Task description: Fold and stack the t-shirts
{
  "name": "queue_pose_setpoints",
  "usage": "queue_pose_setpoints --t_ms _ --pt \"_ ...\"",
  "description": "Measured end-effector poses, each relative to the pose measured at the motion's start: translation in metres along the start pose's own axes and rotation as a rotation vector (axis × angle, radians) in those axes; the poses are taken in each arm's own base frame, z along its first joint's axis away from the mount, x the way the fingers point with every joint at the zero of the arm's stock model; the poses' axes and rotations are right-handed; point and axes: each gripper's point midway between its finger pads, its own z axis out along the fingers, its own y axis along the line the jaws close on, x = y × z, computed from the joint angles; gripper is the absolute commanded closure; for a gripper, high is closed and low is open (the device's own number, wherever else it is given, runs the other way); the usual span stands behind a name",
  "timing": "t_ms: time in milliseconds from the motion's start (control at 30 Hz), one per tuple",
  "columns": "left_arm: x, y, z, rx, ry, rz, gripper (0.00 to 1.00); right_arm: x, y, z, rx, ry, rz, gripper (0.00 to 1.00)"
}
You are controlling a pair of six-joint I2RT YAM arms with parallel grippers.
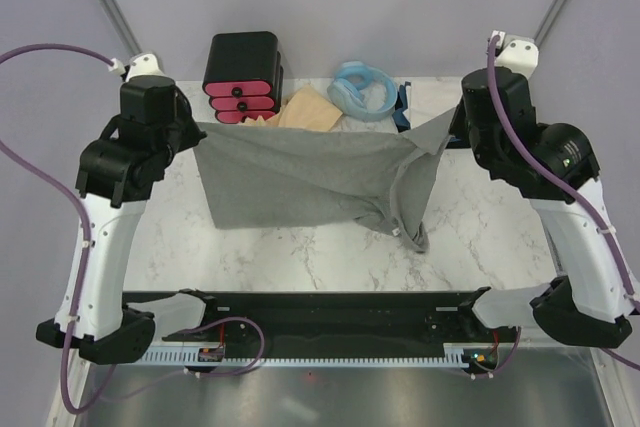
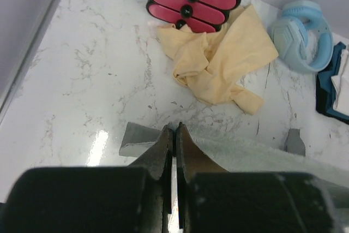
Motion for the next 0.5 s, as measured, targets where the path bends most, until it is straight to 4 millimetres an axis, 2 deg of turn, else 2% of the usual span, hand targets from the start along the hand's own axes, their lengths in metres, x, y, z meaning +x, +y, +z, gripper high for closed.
queue_pose_setpoints --t_ms 200,367,500 --pt "-0.022 0.029 -0.039 -0.083 -0.092 -0.049 0.98 -0.018 -0.027 -0.022 0.033 -0.080 0.043 1.00" --pt "-0.060 0.047 -0.081 -0.120 -0.215 -0.099 0.98 -0.033 -0.047 -0.045 0.024 -0.144 0.089 1.00" --pt "-0.089 0.056 -0.112 -0.126 -0.323 -0.157 0.98 -0.057 -0.054 -0.062 -0.004 -0.212 0.111 1.00"
